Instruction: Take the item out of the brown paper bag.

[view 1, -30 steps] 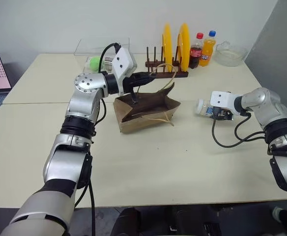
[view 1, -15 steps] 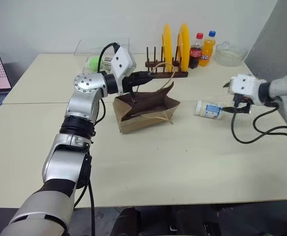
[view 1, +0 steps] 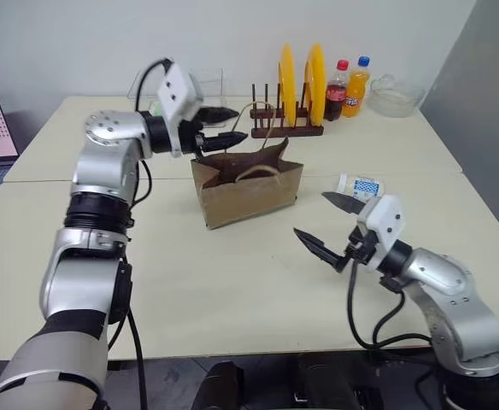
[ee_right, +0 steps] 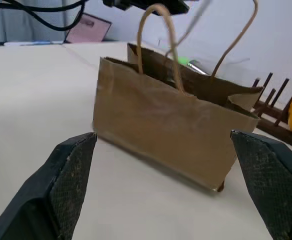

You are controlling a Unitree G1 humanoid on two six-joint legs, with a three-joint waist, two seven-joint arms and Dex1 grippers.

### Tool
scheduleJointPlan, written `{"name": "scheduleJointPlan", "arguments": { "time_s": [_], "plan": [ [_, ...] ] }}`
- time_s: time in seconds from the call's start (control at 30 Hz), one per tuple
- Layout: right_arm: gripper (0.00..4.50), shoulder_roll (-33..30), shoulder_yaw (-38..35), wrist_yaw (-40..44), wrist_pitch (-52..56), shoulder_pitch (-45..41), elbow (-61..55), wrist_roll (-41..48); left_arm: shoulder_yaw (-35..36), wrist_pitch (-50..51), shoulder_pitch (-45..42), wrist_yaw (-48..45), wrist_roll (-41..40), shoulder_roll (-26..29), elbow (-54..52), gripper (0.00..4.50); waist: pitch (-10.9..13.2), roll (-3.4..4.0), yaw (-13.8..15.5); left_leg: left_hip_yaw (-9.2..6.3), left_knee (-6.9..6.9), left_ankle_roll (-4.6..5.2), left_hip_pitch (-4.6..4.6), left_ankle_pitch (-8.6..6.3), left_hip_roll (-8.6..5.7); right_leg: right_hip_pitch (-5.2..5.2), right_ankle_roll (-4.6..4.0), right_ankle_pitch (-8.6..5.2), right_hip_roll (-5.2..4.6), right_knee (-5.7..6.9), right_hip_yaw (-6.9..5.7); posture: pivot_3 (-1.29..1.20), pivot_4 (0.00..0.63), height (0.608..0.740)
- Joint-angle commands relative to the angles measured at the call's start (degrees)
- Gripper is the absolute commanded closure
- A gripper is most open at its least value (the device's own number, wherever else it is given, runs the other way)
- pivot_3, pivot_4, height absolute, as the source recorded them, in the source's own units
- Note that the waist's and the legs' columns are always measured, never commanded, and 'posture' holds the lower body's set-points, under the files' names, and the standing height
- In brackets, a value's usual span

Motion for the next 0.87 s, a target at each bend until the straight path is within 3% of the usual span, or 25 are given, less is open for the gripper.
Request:
{"name": "scheduleJointPlan", "arguments": {
  "time_s": [0.03,0.2,0.33,0.43,0.53,0.6,0.87],
  "plan": [
    [0.0,1.0,0.4,-3.4,-3.5,-2.1,1.0,-1.5,3.5,4.8,3.1,0.2,-3.0,3.4,-8.6,0.74,0.0,0.0,0.0,0.0,-0.01,0.0,0.0,0.0,0.0,0.0,0.0,0.0,0.0,0.0,0.0,0.0,0.15,0.74],
    [0.0,0.9,-1.2,-5.2,-7.9,-3.0,3.5,-1.7,11.8,15.1,13.8,10.6,-6.2,6.4,-23.8,0.74,0.0,0.0,-0.1,-0.05,-0.07,0.01,-0.02,-0.01,0.0,-0.02,-0.01,0.0,-0.01,-0.01,-0.01,0.0,0.15,0.74],
    [0.0,0.8,-1.9,-5.5,-10.0,0.0,3.8,-0.4,19.8,23.2,33.6,30.5,-3.3,-1.2,-46.0,0.74,0.0,0.05,-0.1,-0.11,-0.16,0.02,0.04,-0.01,0.01,-0.02,-0.09,0.05,0.0,-0.08,0.06,0.0,0.15,0.74],
    [0.0,1.6,-2.0,-6.7,-11.3,2.0,4.4,-0.5,20.3,25.0,45.1,40.0,-0.3,-7.7,-55.6,0.74,-0.1,0.02,0.3,-0.14,-0.15,0.01,0.06,-0.03,0.0,0.05,-0.27,0.16,-0.02,-0.12,0.05,0.0,0.15,0.74],
    [0.0,3.2,-2.3,-8.9,-12.5,3.8,5.6,-0.9,17.0,23.0,55.2,45.5,3.2,-13.1,-60.4,0.74,-0.1,-0.07,0.9,-0.19,-0.08,0.02,0.03,-0.02,-0.01,0.06,-0.05,0.03,-0.01,-0.1,0.0,0.0,0.15,0.74],
    [0.0,3.6,-1.7,-9.7,-15.2,6.5,6.9,-2.3,14.8,16.4,60.7,48.3,6.3,-16.4,-60.9,0.74,-0.2,-0.12,1.3,-0.16,-0.1,0.02,0.18,-0.02,-0.02,0.19,0.0,0.0,-0.02,-0.11,0.04,0.0,0.15,0.74],
    [0.0,4.2,-0.7,-11.3,-19.9,9.9,10.6,-4.5,11.6,7.0,65.6,52.7,9.4,-21.1,-58.7,0.74,-0.2,-0.14,1.6,-0.05,-0.16,0.03,0.22,-0.03,-0.02,0.22,0.0,-0.02,-0.01,-0.18,0.07,0.0,0.15,0.74]
  ]
}}
